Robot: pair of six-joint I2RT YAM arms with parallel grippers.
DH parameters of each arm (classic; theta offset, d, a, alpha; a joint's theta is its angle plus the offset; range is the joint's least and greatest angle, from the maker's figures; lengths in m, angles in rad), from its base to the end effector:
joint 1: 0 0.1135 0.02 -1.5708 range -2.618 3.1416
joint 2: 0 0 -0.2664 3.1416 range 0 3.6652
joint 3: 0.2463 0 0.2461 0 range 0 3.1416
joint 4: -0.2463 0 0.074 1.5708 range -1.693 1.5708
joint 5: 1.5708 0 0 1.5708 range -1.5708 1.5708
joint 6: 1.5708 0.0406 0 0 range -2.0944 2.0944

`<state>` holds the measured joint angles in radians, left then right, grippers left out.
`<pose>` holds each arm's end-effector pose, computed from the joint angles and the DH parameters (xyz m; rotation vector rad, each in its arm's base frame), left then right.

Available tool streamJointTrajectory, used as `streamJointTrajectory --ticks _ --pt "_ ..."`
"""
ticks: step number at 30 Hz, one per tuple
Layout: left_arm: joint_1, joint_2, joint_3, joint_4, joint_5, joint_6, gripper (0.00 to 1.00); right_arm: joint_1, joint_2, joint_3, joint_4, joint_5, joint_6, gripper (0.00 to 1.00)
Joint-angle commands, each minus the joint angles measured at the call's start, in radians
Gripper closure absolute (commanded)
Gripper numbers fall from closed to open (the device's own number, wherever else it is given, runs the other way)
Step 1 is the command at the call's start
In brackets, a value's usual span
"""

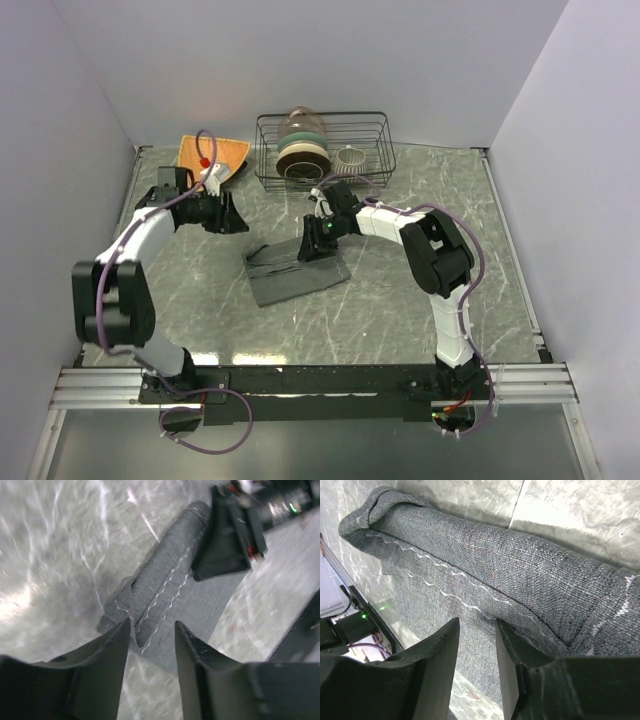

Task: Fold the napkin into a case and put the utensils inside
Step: Smooth out the 2/3-rectangle-folded napkin at the center of the board.

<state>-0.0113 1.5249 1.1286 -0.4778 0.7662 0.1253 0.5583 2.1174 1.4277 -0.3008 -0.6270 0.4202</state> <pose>0.3170 -0.0317 0.2637 0.4871 2.2454 -0.8677 0.3600 0.2530 0.1461 -0.4457 2.6679 1.1482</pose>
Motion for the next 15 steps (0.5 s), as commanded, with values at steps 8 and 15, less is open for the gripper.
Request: streamJointTrajectory --ticks 8,15 --pt "0.071 0.233 -0.090 0.122 0.177 -0.300 0.68 -0.001 0.004 -0.012 -0.012 0.062 -0.027 0.59" --pt "0.057 0.293 -0.135 0.065 0.171 -0.217 0.80 -0.006 0.009 -0.015 -0.009 0.067 -0.023 0.59"
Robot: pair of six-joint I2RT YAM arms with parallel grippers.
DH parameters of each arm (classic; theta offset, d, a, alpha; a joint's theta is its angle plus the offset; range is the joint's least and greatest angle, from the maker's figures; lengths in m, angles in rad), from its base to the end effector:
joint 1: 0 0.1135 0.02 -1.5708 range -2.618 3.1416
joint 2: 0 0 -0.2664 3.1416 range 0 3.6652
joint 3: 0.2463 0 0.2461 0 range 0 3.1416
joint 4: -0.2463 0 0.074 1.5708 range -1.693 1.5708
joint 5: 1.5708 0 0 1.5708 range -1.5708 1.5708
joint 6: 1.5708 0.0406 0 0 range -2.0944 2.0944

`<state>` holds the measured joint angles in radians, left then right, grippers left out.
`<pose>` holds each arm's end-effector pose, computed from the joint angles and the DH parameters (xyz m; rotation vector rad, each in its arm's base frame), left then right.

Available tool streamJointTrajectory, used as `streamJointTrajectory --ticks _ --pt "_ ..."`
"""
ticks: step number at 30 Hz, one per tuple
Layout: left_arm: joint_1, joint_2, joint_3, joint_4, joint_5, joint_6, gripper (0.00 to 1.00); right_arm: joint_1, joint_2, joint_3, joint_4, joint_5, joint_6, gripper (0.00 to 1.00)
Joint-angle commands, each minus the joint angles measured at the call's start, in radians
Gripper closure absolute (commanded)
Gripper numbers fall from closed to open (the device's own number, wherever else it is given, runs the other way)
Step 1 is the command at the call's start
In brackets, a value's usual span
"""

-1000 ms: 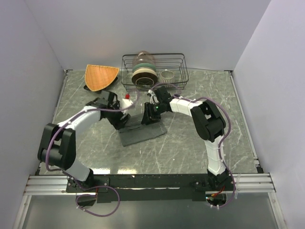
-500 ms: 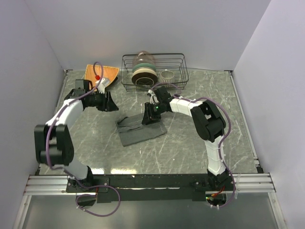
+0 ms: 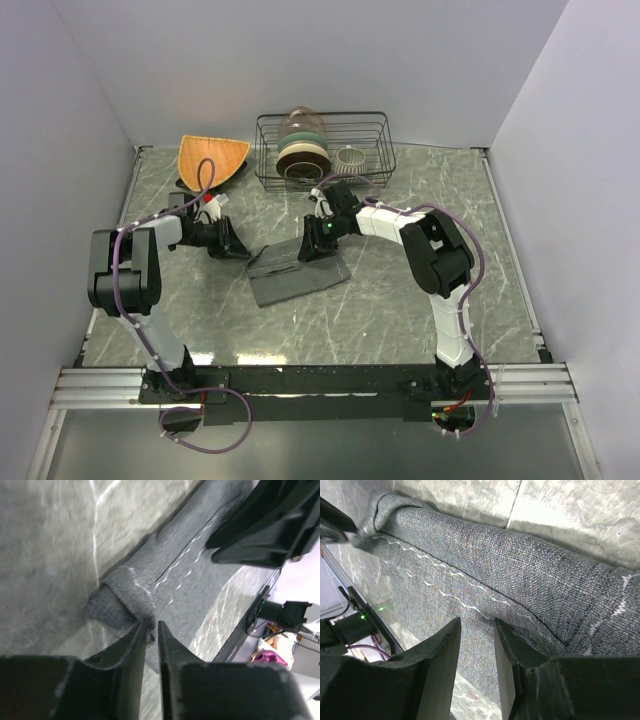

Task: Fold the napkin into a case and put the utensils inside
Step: Smooth out the 2/3-rectangle-folded napkin at the center of the board.

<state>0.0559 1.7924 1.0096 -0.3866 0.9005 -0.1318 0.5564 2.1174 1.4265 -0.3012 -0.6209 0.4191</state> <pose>0.3301 -0.0134 0.1563 0.0106 2.5283 -1.2348 0.3605 0.2520 0.1456 -0.4414 2.6694 1.1391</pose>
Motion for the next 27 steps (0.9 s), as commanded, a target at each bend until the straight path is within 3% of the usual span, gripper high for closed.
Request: streamJointTrajectory --ticks 1,9,14,27 --pt "-0.016 0.031 -0.016 -0.044 0.032 0.064 0.83 -0.003 0.009 -0.012 -0.009 0.061 -0.020 0.59" --pt "-0.033 0.097 -0.008 -0.077 -0.100 0.093 0.86 -0.001 -0.003 -0.014 -0.003 0.040 -0.023 0.59" --pt "-0.033 0.120 0.015 -0.084 -0.169 0.078 0.88 0.005 -0.106 -0.017 -0.001 -0.031 -0.120 0.52" --pt "-0.033 0.139 0.041 -0.107 -0.201 0.107 0.92 0.111 -0.387 -0.210 -0.125 0.133 -0.915 0.45"
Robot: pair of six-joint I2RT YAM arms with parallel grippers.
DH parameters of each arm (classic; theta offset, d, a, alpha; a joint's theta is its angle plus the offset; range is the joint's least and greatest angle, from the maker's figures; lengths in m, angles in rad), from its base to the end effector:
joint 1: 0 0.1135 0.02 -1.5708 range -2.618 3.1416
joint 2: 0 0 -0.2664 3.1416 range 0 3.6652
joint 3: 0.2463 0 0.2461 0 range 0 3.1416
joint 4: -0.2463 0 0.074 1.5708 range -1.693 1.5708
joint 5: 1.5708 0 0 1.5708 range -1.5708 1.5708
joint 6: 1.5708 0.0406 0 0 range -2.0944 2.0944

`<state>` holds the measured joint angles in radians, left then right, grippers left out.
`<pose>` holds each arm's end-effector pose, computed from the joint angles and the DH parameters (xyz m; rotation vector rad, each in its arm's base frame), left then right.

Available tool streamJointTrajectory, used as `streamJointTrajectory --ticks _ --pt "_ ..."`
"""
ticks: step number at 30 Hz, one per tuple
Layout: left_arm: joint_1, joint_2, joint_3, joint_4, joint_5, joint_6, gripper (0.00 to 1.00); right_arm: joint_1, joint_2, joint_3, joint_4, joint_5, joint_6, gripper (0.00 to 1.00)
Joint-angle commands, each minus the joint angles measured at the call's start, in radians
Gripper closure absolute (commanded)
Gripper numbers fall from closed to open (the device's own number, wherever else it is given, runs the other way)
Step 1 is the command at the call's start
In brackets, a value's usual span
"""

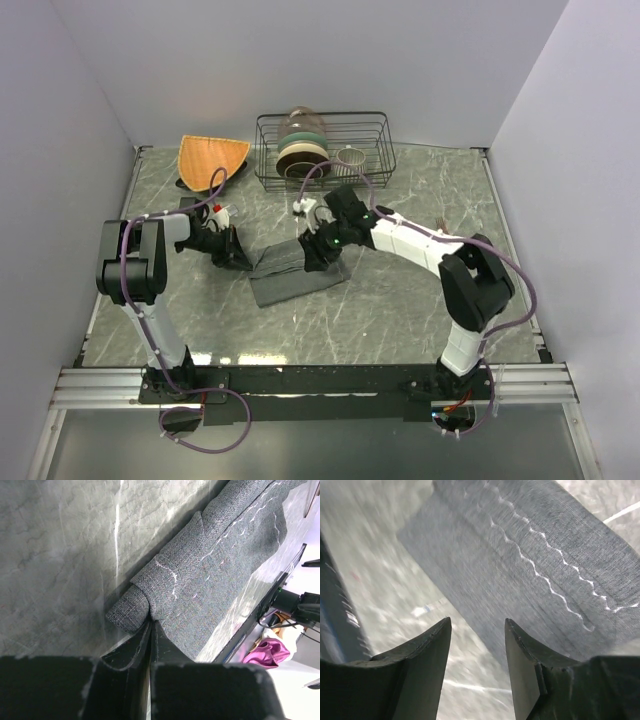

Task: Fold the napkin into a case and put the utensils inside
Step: Pick up the 2/3-rectangle-folded napkin at the center of the board.

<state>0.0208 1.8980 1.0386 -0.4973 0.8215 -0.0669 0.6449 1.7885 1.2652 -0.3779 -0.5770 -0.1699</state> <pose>0.3290 -0.0229 0.1248 0.0079 2.7154 -1.1877 0.2914 0.2469 0.2216 -1.2149 2.1706 0.9162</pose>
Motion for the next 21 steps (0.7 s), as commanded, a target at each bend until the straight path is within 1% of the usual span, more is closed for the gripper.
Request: streamJointTrajectory --ticks 1,3,6,9,10,12,18,20,21 --pt "0.001 0.035 0.012 0.003 -0.122 0.044 0.92 0.032 -0.072 -0.068 -0.053 0.100 -0.365 0.45" --pt "0.002 0.039 0.018 -0.001 -0.120 0.047 0.93 0.061 -0.084 -0.093 -0.041 0.133 -0.457 0.45" --pt "0.002 0.047 0.032 -0.009 -0.124 0.052 0.93 0.107 -0.113 -0.154 0.014 0.160 -0.535 0.44" --pt "0.002 0.050 0.043 -0.017 -0.128 0.056 0.93 0.156 -0.117 -0.210 0.091 0.229 -0.572 0.44" --pt "0.001 0.049 0.046 -0.017 -0.128 0.056 0.94 0.179 -0.104 -0.217 0.106 0.262 -0.566 0.44" --pt "0.002 0.044 0.044 -0.017 -0.134 0.056 0.94 0.177 -0.089 -0.190 0.090 0.255 -0.512 0.44" --pt "0.001 0.039 0.041 -0.011 -0.134 0.056 0.94 0.111 -0.077 -0.095 0.018 0.246 -0.360 0.48" --pt "0.001 0.038 0.043 -0.009 -0.133 0.056 0.94 0.108 -0.098 -0.104 0.010 0.236 -0.367 0.47" --pt "0.001 0.039 0.044 -0.009 -0.130 0.056 0.94 0.110 -0.109 -0.116 0.011 0.227 -0.405 0.45"
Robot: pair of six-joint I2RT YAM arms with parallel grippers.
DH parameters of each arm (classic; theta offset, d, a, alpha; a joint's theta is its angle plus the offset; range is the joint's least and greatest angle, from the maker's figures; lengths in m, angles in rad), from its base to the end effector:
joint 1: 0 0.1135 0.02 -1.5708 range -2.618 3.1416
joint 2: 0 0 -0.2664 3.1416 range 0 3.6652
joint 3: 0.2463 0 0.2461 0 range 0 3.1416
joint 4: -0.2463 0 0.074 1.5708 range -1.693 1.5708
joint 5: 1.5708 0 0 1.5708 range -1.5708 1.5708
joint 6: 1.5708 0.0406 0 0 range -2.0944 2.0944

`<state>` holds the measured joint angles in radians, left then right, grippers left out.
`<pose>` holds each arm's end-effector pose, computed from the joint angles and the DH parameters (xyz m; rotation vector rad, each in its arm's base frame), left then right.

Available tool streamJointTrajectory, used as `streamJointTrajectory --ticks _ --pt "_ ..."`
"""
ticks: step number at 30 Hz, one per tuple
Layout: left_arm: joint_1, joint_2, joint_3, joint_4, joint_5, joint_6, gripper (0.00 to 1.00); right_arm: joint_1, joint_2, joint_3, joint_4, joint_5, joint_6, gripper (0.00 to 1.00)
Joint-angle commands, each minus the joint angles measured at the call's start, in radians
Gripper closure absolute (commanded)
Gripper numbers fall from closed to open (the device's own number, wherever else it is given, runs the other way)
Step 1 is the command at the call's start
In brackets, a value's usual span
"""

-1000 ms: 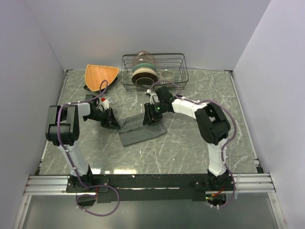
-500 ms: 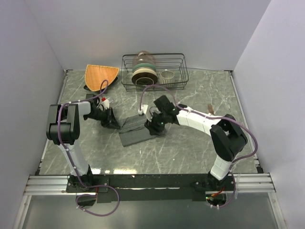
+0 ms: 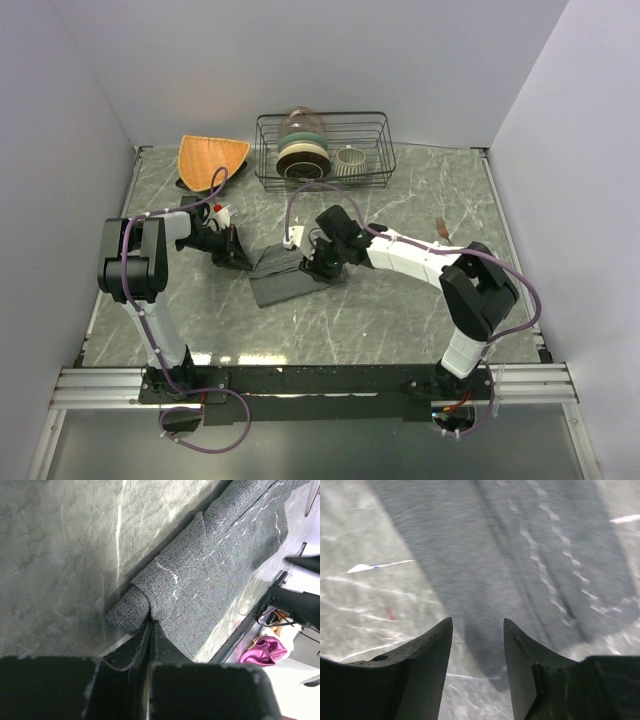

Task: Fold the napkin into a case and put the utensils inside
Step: Pick up the 2/3-rectangle-folded napkin at the center of the board.

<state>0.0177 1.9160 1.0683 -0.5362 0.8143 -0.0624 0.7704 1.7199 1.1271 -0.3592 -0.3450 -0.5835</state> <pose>0.3325 -0.0236 0.1248 0.0010 2.7419 -1.1869 0.2460 0.2579 0.2020 -1.6824 1.8702 0.5106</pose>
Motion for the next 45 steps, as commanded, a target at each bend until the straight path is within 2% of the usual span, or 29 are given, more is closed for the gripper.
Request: streamJointTrajectory --ticks 1,7,14,16,17,18,20,21,24,31,32,34,35,38,41,45 --pt "0.005 0.026 0.016 0.027 -0.121 0.052 0.94 -0.014 -0.060 -0.008 -0.001 -0.008 -0.008 0.44" --pt "0.005 0.035 0.035 0.021 -0.121 0.052 0.94 0.050 -0.079 -0.059 0.020 -0.014 -0.113 0.32" --pt "0.005 0.031 0.038 0.012 -0.129 0.088 0.94 0.105 -0.013 -0.101 0.169 0.129 -0.150 0.32" --pt "0.005 0.031 0.035 0.012 -0.129 0.092 0.94 0.118 0.001 -0.119 0.201 0.153 -0.165 0.35" --pt "0.005 0.029 0.035 0.012 -0.129 0.092 0.94 0.124 0.003 -0.127 0.233 0.179 -0.170 0.38" --pt "0.002 0.029 0.035 0.012 -0.129 0.092 0.94 0.127 0.004 -0.135 0.244 0.187 -0.177 0.48" --pt "0.001 0.028 0.036 0.012 -0.130 0.095 0.94 0.141 -0.003 -0.154 0.265 0.198 -0.177 0.61" --pt "-0.002 0.026 0.036 0.010 -0.127 0.101 0.95 0.147 -0.008 -0.159 0.264 0.193 -0.171 0.78" --pt "-0.009 0.012 0.032 0.007 -0.130 0.113 0.95 0.179 -0.058 -0.161 0.209 0.158 -0.136 1.00" --pt "-0.038 -0.005 0.027 -0.004 -0.132 0.142 0.96 0.254 -0.141 -0.171 0.146 0.073 -0.021 1.00" --pt "-0.041 -0.003 0.027 -0.004 -0.135 0.144 0.96 0.257 -0.141 -0.174 0.166 0.084 -0.015 0.96" --pt "-0.044 0.001 0.030 -0.005 -0.136 0.145 0.96 0.257 -0.126 -0.173 0.190 0.142 -0.015 0.82" --pt "-0.044 0.002 0.030 -0.007 -0.136 0.145 0.96 0.250 -0.120 -0.173 0.212 0.167 -0.028 0.65" --pt "-0.045 0.006 0.032 -0.008 -0.142 0.147 0.97 0.227 -0.106 -0.191 0.271 0.224 -0.076 0.45" --pt "-0.045 0.011 0.033 -0.007 -0.150 0.147 0.97 0.210 -0.065 -0.202 0.296 0.251 -0.142 0.40" --pt "-0.045 0.014 0.036 -0.004 -0.152 0.142 0.97 0.204 -0.025 -0.237 0.345 0.262 -0.208 0.41"
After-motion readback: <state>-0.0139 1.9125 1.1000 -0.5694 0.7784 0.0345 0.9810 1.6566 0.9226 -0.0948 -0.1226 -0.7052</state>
